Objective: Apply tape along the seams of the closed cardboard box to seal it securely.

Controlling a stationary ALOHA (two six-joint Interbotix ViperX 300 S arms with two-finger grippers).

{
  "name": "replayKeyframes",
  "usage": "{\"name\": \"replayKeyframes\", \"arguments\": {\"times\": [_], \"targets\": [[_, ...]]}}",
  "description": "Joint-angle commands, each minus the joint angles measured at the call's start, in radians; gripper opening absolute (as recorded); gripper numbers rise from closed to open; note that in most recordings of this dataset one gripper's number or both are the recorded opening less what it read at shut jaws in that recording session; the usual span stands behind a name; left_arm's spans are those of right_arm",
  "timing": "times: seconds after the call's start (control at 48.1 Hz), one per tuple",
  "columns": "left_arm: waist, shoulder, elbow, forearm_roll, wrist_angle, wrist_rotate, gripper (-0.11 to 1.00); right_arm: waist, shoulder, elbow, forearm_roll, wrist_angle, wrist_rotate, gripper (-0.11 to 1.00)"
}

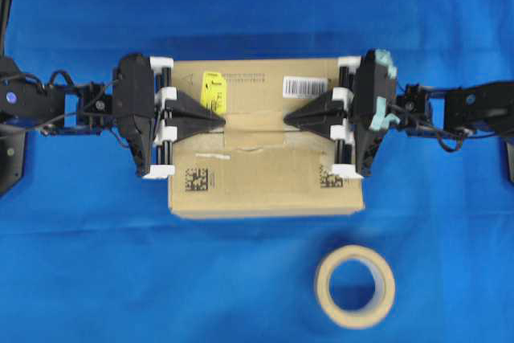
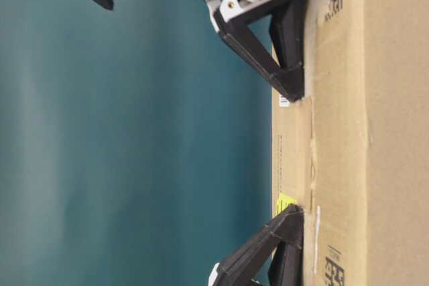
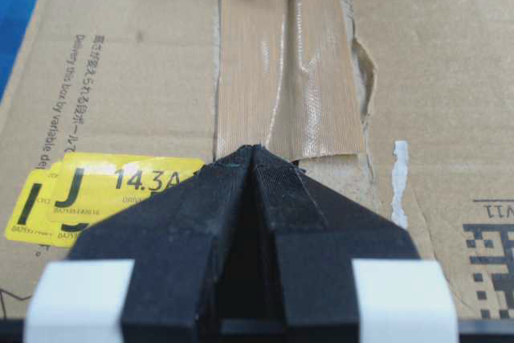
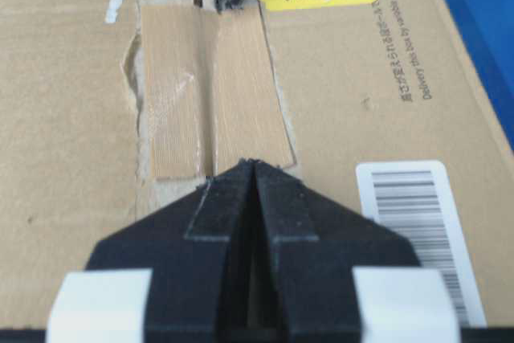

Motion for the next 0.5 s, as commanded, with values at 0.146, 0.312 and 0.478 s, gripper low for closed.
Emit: {"name": "replayKeyframes", "arguments": {"times": [0.146, 0.312, 0.478], "targets": [[-0.043, -0.006, -0.107, 0.005, -0.069, 0.025, 0.0, 0.006, -0.083, -0.048, -0.002, -0.014, -0.011, 0.0], [-0.071, 0.044, -0.164, 0.005, -0.107, 0.072, 0.0, 0.006, -0.044, -0.097, -0.005, -0.032, -0.012, 0.0], [-0.087, 0.091, -0.186, 0.003, -0.104, 0.075, 0.0, 0.012, 0.011, -0.14, -0.006, -0.029, -0.012, 0.0]]}}
